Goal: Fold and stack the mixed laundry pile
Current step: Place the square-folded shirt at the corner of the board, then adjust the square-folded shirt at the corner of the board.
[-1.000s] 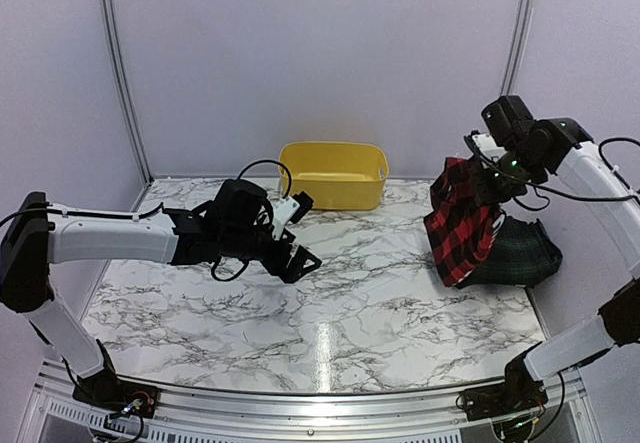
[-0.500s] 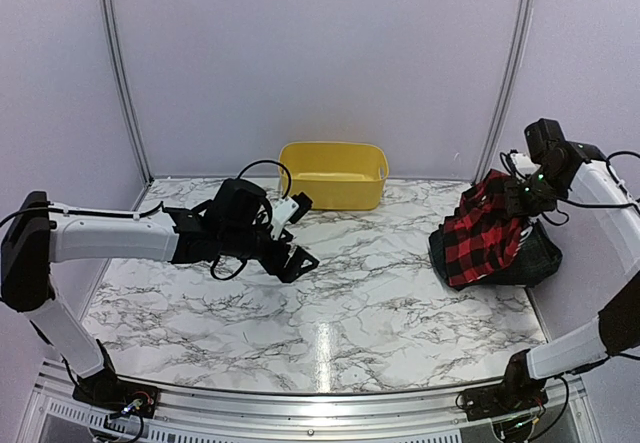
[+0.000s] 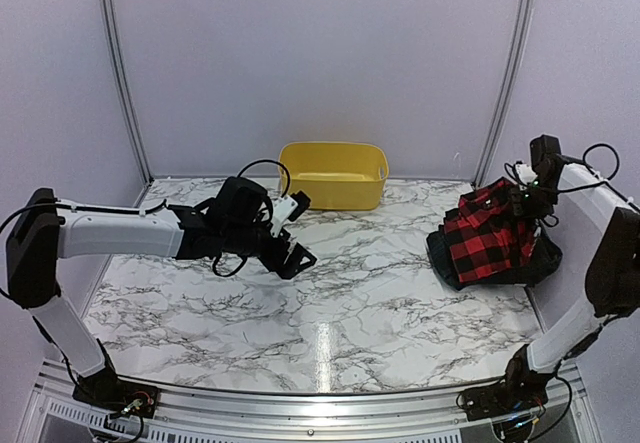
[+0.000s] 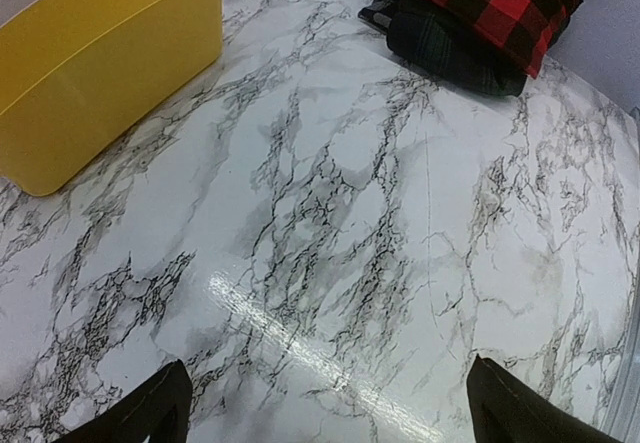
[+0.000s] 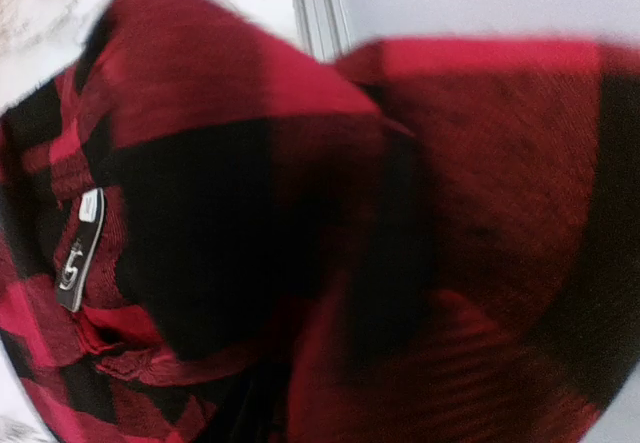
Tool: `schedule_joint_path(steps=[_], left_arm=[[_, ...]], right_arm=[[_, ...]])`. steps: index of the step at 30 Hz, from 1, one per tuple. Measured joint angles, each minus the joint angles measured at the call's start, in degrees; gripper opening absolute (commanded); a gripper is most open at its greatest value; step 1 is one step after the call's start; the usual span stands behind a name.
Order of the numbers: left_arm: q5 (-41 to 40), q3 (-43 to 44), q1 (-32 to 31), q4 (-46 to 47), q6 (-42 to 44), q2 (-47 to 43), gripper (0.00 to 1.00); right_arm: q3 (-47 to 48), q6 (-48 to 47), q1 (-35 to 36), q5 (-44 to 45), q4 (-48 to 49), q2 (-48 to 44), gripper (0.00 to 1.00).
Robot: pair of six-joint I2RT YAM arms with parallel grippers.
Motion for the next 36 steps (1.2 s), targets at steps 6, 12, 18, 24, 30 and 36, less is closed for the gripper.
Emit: schedule_joint_path(steps=[6,12,18,24,30,36], left_arm=[[-0.79,0.0,2.03,-0.07,-1.05,0.35,0.99],[-2.01,0.04,4.59,-0.07,-3.69,0.44,0.99],[-2.99,1.2,7.1,-0.2,-8.41,1.29,0.99],[-2.99,1.44,9.16,-0.17,-12.66,1.33,0.99],[-3.19,1.11,9.4,0.11,-14.36,1.33,0.99],[-3.13,-0.15,11.08,0.17,-15.98,1.25,0.99]], right_arm=[[3.04,1.11,-2.67,6.49,1.14,6.36,0.95],[10.29,1.88,-3.13,9.42,0.81,5.84,0.97],[11.39,5.14,-3.15,1.9,-0.55,2.43,0.97],[1.7,9.88,-3.45,-3.48,-0.74,-0.44,0.98],[-3.21,12.22,-8.22,-6.36,1.49,4.35,0.98],[-5.66,14.12,-12.9,-13.9,5.77,7.52,0.98]])
